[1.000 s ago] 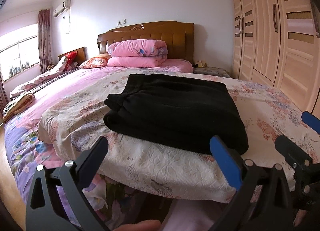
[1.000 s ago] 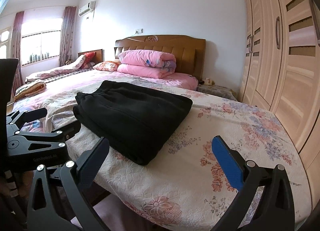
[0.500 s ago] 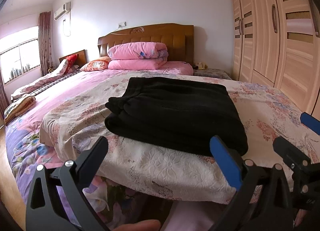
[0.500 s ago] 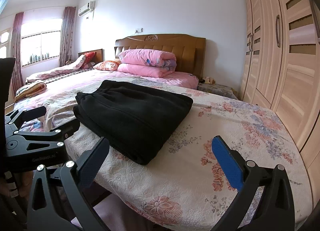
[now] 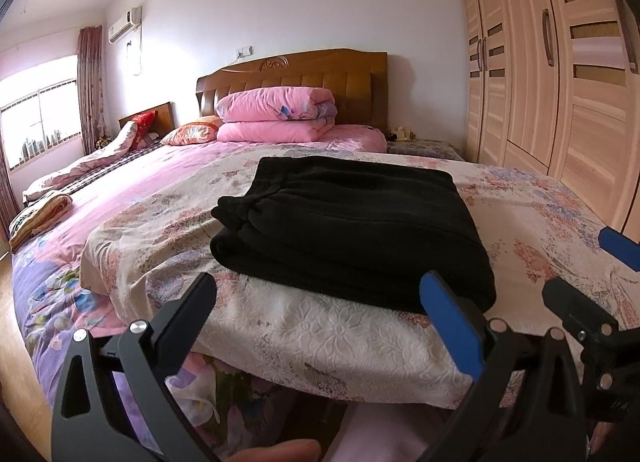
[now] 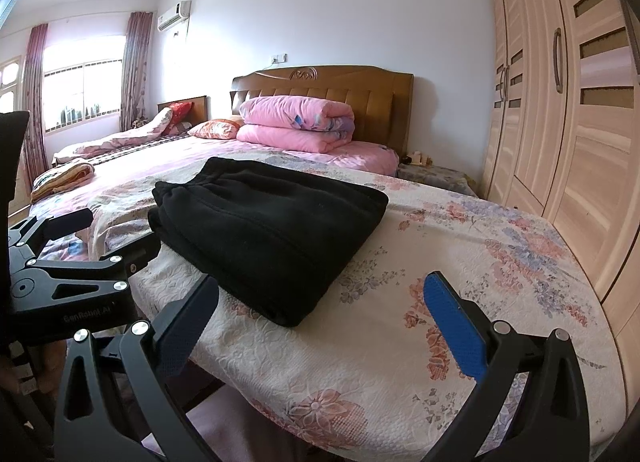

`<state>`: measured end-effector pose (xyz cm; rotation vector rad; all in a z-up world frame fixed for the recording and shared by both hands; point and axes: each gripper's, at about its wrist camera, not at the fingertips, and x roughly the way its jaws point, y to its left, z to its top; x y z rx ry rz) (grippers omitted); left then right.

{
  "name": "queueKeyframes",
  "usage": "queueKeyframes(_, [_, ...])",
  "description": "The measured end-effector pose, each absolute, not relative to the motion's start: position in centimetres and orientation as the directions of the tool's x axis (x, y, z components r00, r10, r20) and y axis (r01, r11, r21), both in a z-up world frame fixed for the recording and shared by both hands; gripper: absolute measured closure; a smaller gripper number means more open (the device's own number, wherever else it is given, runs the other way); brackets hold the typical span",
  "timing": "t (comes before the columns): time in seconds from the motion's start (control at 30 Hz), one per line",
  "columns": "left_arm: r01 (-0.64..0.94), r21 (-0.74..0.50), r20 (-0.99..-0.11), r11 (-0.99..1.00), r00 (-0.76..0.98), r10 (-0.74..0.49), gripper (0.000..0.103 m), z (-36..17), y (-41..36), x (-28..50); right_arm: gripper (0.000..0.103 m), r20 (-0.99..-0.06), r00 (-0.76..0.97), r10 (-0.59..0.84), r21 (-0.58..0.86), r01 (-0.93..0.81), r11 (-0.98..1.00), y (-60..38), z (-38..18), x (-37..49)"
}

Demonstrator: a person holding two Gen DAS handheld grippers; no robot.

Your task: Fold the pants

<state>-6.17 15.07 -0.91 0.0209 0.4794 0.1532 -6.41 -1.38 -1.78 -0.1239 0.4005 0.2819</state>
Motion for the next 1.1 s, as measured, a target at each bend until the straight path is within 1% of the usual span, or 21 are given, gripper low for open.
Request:
queueKeyframes(0.87, [-0.136, 0.066, -0.449, 0.989, 0.881, 0.151, 0.001, -0.96, 14.97, -6.22, 0.004, -0.407, 0.878, 0.252, -0.059, -0.301, 0.952, -1.44, -2.11, -6.48])
queueKeyframes(1.1, [-0.131, 0.056, -0.459, 0.99, 0.877, 0.142, 0.001, -1.12, 15.11, -6.1, 0.004, -0.408, 0.878, 0.253, -0.059, -0.301, 0.952, -1.42, -2.09, -6.49])
